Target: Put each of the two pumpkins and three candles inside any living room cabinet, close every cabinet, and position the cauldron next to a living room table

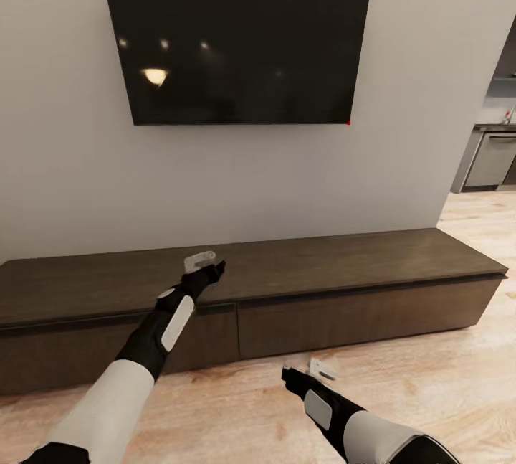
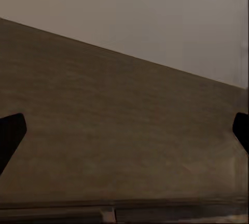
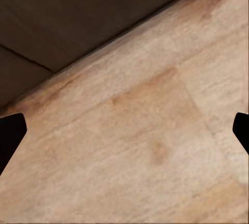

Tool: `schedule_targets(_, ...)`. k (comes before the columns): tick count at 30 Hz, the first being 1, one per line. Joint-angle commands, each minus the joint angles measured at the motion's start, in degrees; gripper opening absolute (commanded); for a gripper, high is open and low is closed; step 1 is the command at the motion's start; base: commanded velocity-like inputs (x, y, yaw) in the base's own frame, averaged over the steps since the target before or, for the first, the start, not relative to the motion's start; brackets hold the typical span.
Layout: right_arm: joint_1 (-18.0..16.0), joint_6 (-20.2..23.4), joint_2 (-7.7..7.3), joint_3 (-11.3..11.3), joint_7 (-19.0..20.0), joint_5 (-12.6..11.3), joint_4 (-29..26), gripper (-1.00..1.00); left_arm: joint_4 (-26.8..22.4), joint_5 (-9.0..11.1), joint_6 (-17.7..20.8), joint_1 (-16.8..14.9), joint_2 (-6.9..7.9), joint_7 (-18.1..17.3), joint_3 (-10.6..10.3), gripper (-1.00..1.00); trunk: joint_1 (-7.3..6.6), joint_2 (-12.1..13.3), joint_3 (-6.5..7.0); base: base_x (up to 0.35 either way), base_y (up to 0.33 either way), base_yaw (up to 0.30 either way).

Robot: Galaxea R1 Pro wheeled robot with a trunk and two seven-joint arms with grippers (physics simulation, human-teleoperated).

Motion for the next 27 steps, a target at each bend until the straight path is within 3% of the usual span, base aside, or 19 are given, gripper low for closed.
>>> schedule_targets(1, -0.1, 0.9, 0.01, 0.5, -0.2, -1.3, 0.0, 1.00, -2.2, 1.0, 1.6, 0.5, 0.07, 0.4, -0.1, 1.00, -0.01, 0.0, -0.06, 0.000, 0.000, 0.000)
schedule_targets(3, -0.3, 4.4, 0.01, 0.5, -0.2, -4.0, 0.0, 1.00, -8.9, 1.9, 6.0, 2.6, 0.15, 0.4, -0.1, 1.00, -0.01, 0.0, -0.06, 0.000, 0.000, 0.000)
schedule_targets(5, -0.5, 5.4, 0.01, 0.5, -0.2, -5.0, 0.0, 1.00, -11.7, 2.1, 7.7, 3.3, 0.21, 0.4, -0.1, 1.00, -0.01, 0.0, -0.06, 0.000, 0.000, 0.000)
schedule_targets(6, -0.8, 6.6, 0.01, 0.5, 0.1, -7.8, -0.1, 1.00, -17.9, 2.5, 11.2, 4.9, 0.27, 0.4, -0.1, 1.00, -0.01, 0.0, -0.06, 0.000, 0.000, 0.000)
schedule_targets(8, -0.9, 7.0, 0.01, 0.5, 0.8, -10.5, -0.3, 1.00, -23.1, 3.0, 14.3, 6.3, 0.27, 0.4, -0.1, 1.00, -0.01, 0.0, -0.06, 0.000, 0.000, 0.000)
schedule_targets(10, -0.9, 7.2, -0.06, 0.5, 3.1, -13.1, -0.6, 1.00, -28.5, 4.5, 18.1, 7.7, 0.29, 0.4, -0.1, 1.00, -0.01, 0.0, -0.06, 0.000, 0.000, 0.000)
schedule_targets(11, -0.9, 7.4, -0.49, 0.5, 5.4, -14.9, -0.8, 1.00, -31.9, 6.4, 20.9, 8.8, 0.29, 0.4, 0.0, 1.00, -0.01, 0.0, -0.06, 0.000, 0.000, 0.000)
schedule_targets(13, -0.9, 7.6, -0.95, 0.5, 6.5, -16.1, -0.8, 1.00, -33.6, 7.8, 22.4, 9.3, 0.30, 0.4, 0.1, 1.00, -0.01, 0.0, -0.06, 0.000, 0.000, 0.000)
schedule_targets(16, -1.1, 11.3, -1.77, 0.5, 8.6, -21.0, -0.9, 1.00, -36.0, 11.3, 25.3, 10.0, 0.30, 0.4, 0.9, 1.00, -0.01, 0.0, -0.06, 0.000, 0.000, 0.000)
schedule_targets(21, -1.2, 16.0, -2.76, 0.5, 12.2, -25.5, -0.9, 1.00, -36.7, 14.7, 26.9, 10.2, 0.84, 0.3, 1.1, 1.00, -0.01, 0.0, -0.06, 0.000, 0.000, 0.000)
schedule_targets(23, -1.2, 16.7, -4.08, 0.4, 14.9, -28.4, -0.7, 1.00, -36.7, 17.0, 27.1, 10.2, 1.24, -0.7, 1.2, 1.00, -0.01, 0.0, -0.06, 0.000, 0.000, 0.000)
schedule_targets(27, -1.2, 17.0, -4.92, 0.3, 18.6, -36.2, -0.6, 1.00, -36.8, 20.0, 27.2, 10.2, 1.44, -4.2, 1.5, 1.00, -0.01, 0.0, -0.06, 0.000, 0.000, 0.000)
